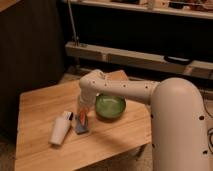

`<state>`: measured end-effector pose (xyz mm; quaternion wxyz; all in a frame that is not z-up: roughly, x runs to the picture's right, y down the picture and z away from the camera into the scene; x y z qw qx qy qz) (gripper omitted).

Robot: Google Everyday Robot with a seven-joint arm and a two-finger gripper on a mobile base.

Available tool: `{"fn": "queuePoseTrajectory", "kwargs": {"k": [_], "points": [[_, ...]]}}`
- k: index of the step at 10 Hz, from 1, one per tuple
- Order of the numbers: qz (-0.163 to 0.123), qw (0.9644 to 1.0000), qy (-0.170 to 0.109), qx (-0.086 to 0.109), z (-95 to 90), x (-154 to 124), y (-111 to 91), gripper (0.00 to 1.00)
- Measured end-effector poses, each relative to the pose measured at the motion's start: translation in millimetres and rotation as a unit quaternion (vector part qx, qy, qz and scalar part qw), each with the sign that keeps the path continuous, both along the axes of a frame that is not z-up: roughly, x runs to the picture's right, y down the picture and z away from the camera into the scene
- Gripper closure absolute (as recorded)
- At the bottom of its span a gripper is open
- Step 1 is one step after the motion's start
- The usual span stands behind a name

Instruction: Place the pepper on the white sponge

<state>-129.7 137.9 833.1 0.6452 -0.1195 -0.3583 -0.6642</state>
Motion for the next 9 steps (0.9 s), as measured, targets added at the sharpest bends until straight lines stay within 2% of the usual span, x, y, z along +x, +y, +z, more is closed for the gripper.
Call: {"fn": "queuePoseTrajectory", "kwargs": {"k": [2, 3, 9], "points": [[0.006, 1.0, 0.001, -0.005, -5.1, 9, 5, 0.87], [0.002, 1.0, -0.004, -0.007, -6.7, 6, 7, 0.89], [-0.023, 0.9986, -0.041, -0.025, -19.9, -15, 29, 0.9]]}}
